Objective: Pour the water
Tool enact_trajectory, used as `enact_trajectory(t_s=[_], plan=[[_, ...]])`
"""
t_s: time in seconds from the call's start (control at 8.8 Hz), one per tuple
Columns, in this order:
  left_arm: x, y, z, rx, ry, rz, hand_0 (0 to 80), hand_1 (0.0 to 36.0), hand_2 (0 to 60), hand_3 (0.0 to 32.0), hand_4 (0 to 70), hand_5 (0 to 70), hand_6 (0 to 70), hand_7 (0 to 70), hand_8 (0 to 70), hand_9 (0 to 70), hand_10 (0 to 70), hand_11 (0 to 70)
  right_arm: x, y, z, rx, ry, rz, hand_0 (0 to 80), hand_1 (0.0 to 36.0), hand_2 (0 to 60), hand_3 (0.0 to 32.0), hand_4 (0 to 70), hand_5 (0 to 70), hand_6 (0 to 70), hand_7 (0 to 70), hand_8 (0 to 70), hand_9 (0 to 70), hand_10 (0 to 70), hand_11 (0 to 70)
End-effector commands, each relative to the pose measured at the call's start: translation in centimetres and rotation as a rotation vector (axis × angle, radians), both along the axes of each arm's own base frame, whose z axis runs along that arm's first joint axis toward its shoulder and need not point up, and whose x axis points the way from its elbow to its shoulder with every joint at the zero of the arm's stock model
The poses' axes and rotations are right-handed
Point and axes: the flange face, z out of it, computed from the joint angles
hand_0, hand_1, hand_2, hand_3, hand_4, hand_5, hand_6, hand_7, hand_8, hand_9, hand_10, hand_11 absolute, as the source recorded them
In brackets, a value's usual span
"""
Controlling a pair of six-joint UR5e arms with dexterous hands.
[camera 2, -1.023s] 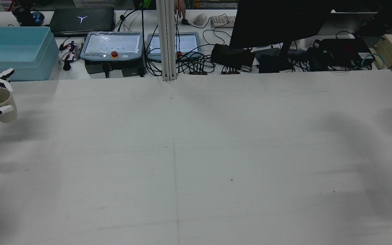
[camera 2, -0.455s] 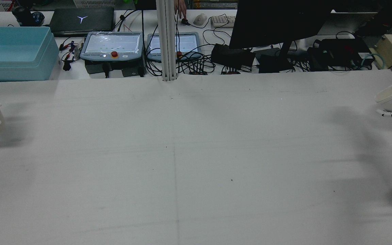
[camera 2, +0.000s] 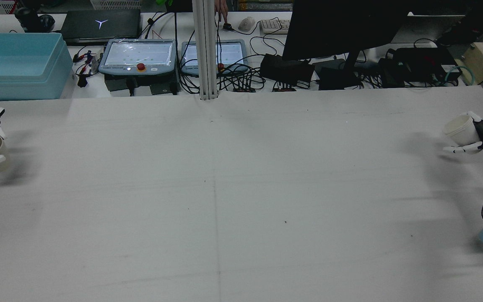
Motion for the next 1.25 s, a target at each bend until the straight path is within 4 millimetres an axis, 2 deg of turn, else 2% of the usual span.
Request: enact_trajectory(t_s=[0.0,0.11,0.23,0.34,0.45,0.57,0.68,0.91,1.02,1.14], plan=[[1.3,0.9,1.6,-0.012,-0.016,0.018,45.7,31.0,60.0,0.0,33.5,45.6,6.2,6.3,2.2,3.3,3.5,6.8,-0.1,0.6,0.2,-0.007,-0.049,-0.002,57.6,17.0,0.0,0.0,1.4,10.8,2.5,2.7,6.1,8.4,10.6,17.7],[1.7,1.1,2.0,-0.016,-0.016,0.018,45.9,30.2,60.0,0.0,33.3,45.4,6.2,6.3,2.3,3.3,3.3,6.6,-0.2,0.4,-0.2,0.000,-0.060,-0.002,49.3,8.5,0.0,0.0,0.0,0.0,0.0,0.0,0.0,0.0,0.0,0.0],[1.9,1.2,2.1,-0.018,-0.019,0.022,46.3,28.4,60.0,0.0,32.9,44.9,6.2,6.0,2.2,3.2,3.3,6.4,-0.2,0.3,-0.9,0.015,-0.067,-0.001,46.8,5.5,0.0,18.8,0.0,0.0,0.0,0.0,0.0,0.0,0.0,0.0],[1.8,1.4,2.5,-0.026,-0.028,0.020,47.1,25.8,60.0,0.0,32.6,42.9,6.1,5.9,2.2,3.2,3.1,6.2,0.0,0.8,-1.4,0.028,-0.071,0.000,46.3,4.3,0.0,32.0,0.0,0.0,0.0,0.0,0.0,0.0,0.0,0.0],[2.3,1.8,3.2,-0.031,-0.030,0.022,48.7,20.5,46.1,0.0,32.2,37.1,5.8,5.8,2.2,3.0,3.0,5.8,0.3,1.2,-1.7,0.032,-0.073,0.001,46.1,4.1,0.0,32.0,0.0,0.0,0.0,0.0,0.0,0.0,0.0,0.0],[2.9,2.1,3.3,-0.034,-0.031,0.029,49.1,15.7,24.7,0.0,31.7,31.4,5.6,5.9,2.0,2.9,2.8,5.4,0.3,1.3,-1.6,0.031,-0.072,0.002,46.2,4.4,0.0,32.0,0.0,0.0,0.0,0.0,0.0,0.0,0.0,0.0],[3.6,2.2,3.2,-0.031,-0.028,0.040,49.4,12.3,9.7,0.0,30.6,21.7,5.1,5.7,1.6,2.3,2.4,4.7,0.3,1.4,-1.5,0.029,-0.072,0.002,46.2,4.8,0.0,32.0,0.0,0.0,0.0,0.0,0.0,0.0,0.0,0.0],[3.8,2.2,3.0,-0.025,-0.019,0.043,49.5,10.3,0.7,0.0,28.2,4.9,4.3,5.2,1.2,1.4,1.9,4.0,0.5,1.7,-1.2,0.024,-0.069,0.002,46.3,5.2,0.0,32.0,0.0,0.0,0.0,0.0,0.0,0.0,0.0,0.0],[3.8,2.2,2.9,-0.024,-0.012,0.046,49.3,9.7,0.0,0.0,26.9,0.1,4.0,4.9,0.8,1.0,1.9,4.0,0.6,1.8,-1.2,0.022,-0.069,0.003,46.4,5.3,0.0,32.0,0.0,0.0,0.0,0.0,0.0,0.0,0.0,0.0],[3.8,2.1,2.7,-0.021,-0.006,0.045,49.4,9.5,0.0,0.0,24.2,0.0,3.8,5.1,0.2,0.5,1.7,3.8,0.7,2.1,-1.0,0.018,-0.067,0.002,46.3,5.6,0.0,32.0,0.0,0.0,0.0,0.0,0.0,0.0,0.0,0.0]])
